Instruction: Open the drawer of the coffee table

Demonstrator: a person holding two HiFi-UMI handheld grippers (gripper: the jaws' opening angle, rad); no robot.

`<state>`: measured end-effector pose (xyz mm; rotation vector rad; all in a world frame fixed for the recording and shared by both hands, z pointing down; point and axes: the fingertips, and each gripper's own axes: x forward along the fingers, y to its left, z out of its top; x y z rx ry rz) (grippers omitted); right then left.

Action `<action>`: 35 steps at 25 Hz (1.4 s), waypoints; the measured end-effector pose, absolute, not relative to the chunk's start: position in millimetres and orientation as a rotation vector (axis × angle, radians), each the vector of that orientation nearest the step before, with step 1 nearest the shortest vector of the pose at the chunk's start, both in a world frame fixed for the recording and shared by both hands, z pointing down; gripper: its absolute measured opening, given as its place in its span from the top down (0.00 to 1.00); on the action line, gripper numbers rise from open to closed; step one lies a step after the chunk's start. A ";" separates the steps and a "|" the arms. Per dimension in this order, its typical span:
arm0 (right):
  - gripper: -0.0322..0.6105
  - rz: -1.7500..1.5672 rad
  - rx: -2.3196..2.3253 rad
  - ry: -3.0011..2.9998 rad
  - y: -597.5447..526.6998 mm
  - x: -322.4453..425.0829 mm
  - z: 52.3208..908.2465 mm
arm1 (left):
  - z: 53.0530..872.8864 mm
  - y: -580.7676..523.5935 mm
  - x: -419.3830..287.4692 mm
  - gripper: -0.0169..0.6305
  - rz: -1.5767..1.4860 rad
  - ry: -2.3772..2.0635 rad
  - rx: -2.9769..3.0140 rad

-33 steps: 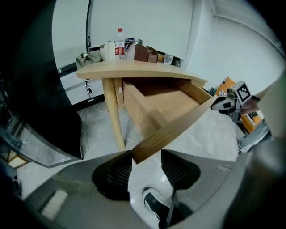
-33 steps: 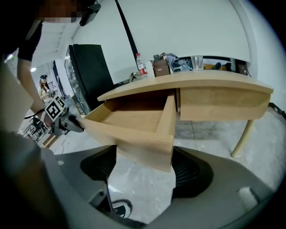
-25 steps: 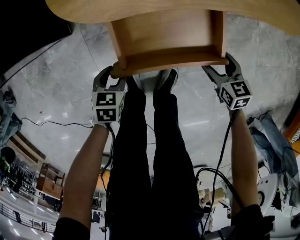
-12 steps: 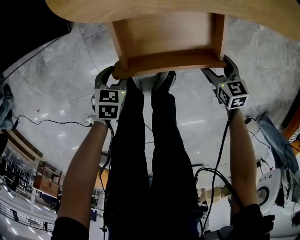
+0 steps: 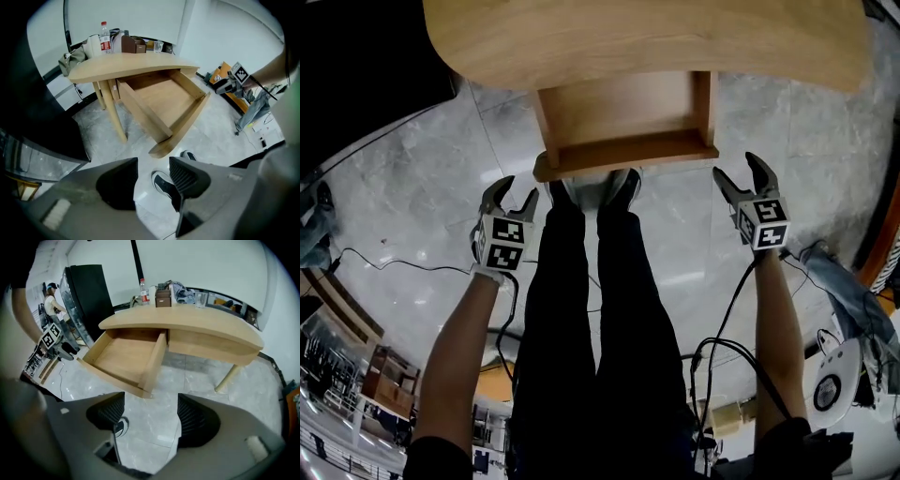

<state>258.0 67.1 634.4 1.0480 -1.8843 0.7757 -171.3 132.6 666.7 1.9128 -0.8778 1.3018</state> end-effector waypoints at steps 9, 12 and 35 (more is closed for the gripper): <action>0.56 0.770 1.449 -2.152 19.3 226.3 418.9 | 480.9 61.9 -174.4 0.70 1.068 -1.250 2.089; 0.59 0.761 1.461 -2.303 8.2 177.0 349.8 | 390.6 32.4 -141.6 0.72 0.886 -1.332 2.209; 0.95 0.154 1.432 -2.792 6.1 32.6 -35.4 | -40.2 -3.3 -102.3 0.97 0.257 -1.474 2.779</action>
